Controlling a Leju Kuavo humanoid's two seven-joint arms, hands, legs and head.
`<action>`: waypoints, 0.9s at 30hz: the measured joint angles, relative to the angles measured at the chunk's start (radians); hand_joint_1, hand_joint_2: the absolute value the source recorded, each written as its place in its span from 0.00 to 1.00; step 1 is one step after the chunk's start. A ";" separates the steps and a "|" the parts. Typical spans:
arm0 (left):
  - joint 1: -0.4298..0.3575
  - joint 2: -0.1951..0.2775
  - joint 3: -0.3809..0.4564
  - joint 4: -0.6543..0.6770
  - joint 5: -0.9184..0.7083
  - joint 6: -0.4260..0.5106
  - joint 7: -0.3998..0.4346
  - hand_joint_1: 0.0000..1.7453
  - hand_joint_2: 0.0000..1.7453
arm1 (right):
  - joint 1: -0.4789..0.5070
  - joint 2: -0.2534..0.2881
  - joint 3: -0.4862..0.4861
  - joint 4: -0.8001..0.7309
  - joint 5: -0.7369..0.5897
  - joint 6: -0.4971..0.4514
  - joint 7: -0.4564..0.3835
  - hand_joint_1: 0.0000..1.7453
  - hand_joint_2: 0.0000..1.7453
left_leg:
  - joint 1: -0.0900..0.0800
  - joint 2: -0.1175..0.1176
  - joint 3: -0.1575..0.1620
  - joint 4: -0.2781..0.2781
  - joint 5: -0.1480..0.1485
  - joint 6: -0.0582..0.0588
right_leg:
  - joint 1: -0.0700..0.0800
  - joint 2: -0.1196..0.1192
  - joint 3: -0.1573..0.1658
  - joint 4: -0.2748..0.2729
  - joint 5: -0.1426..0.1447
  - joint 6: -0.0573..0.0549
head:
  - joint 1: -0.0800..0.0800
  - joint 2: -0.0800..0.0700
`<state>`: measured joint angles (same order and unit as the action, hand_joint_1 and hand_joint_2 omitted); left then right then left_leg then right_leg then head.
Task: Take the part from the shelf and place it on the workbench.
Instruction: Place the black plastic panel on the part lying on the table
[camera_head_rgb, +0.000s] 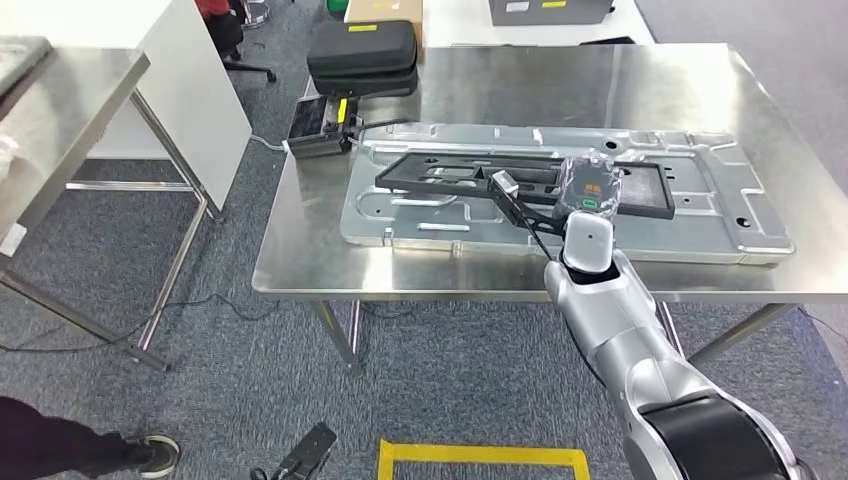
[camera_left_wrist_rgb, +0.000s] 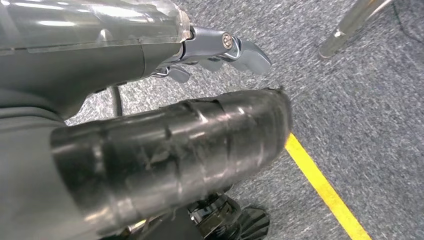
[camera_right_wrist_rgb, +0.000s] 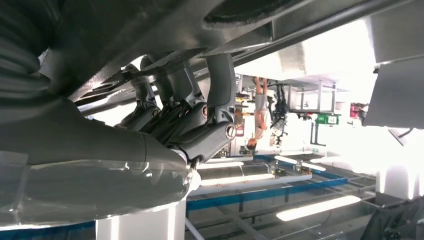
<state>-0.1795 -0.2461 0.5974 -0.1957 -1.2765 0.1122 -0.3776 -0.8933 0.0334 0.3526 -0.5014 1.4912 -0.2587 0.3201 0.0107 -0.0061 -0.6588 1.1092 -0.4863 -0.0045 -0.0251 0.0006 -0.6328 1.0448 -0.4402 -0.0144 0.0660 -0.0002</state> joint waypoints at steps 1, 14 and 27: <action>0.000 0.000 0.000 0.000 0.000 0.000 0.000 0.00 0.00 | 0.002 0.002 0.000 0.001 -0.002 -0.001 0.000 1.00 1.00 | 0.001 0.000 -0.027 0.061 -0.030 -0.003 | 0.001 0.000 0.001 -0.001 0.000 -0.003 | 0.000 0.000; 0.001 0.000 -0.001 0.000 0.005 0.002 0.000 0.00 0.00 | 0.031 0.018 0.005 0.019 -0.013 -0.006 -0.002 1.00 1.00 | -0.001 -0.001 0.030 -0.083 0.064 0.029 | 0.007 0.004 0.000 0.016 -0.022 0.031 | 0.001 0.000; 0.000 0.000 -0.001 0.000 0.007 0.004 0.000 0.00 0.00 | 0.047 0.026 0.010 0.032 -0.018 -0.005 -0.010 1.00 1.00 | -0.008 -0.003 0.035 -0.084 0.064 0.023 | 0.017 0.002 0.012 -0.005 -0.006 0.016 | 0.001 0.000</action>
<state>-0.1798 -0.2464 0.5964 -0.1957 -1.2699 0.1162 -0.3773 -0.8463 0.0593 0.3623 -0.4695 1.4733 -0.2636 0.3102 0.0031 -0.0092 -0.6236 1.0252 -0.4222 0.0187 -0.0077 0.0030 -0.6211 1.0401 -0.4460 0.0020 0.0669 -0.0001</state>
